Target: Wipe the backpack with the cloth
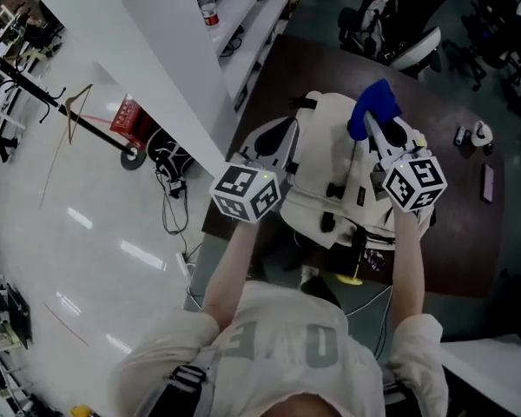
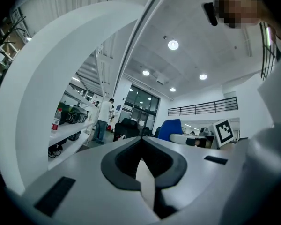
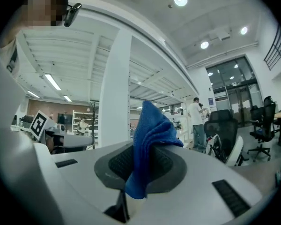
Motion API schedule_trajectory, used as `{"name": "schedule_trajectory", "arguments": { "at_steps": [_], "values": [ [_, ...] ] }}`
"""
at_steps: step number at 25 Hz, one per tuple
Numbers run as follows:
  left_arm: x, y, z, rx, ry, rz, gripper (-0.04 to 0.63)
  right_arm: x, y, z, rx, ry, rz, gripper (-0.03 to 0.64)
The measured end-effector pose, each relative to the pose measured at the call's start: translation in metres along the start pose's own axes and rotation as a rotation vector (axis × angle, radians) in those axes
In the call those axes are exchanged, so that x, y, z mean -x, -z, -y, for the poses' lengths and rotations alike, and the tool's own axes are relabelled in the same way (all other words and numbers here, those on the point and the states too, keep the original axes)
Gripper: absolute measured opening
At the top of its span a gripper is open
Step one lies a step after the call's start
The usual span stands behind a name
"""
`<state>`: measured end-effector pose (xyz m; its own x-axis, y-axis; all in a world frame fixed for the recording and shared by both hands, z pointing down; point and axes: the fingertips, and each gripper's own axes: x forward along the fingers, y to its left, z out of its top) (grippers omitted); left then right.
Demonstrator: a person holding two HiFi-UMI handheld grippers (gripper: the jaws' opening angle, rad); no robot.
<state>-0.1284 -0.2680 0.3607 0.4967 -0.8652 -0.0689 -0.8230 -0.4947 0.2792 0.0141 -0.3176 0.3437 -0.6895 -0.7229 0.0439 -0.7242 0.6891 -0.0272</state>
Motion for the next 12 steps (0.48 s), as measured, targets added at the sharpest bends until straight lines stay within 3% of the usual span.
{"name": "schedule_trajectory", "arguments": {
  "at_steps": [6, 12],
  "values": [
    [0.01, -0.003, -0.063, 0.033, 0.165, -0.057, 0.005, -0.047, 0.001, -0.056, 0.004, 0.206, 0.014, 0.049],
    [0.014, -0.019, -0.105, 0.011, 0.227, -0.085, 0.005, -0.065, 0.0, -0.108, -0.054, 0.363, 0.044, 0.049]
  ]
}}
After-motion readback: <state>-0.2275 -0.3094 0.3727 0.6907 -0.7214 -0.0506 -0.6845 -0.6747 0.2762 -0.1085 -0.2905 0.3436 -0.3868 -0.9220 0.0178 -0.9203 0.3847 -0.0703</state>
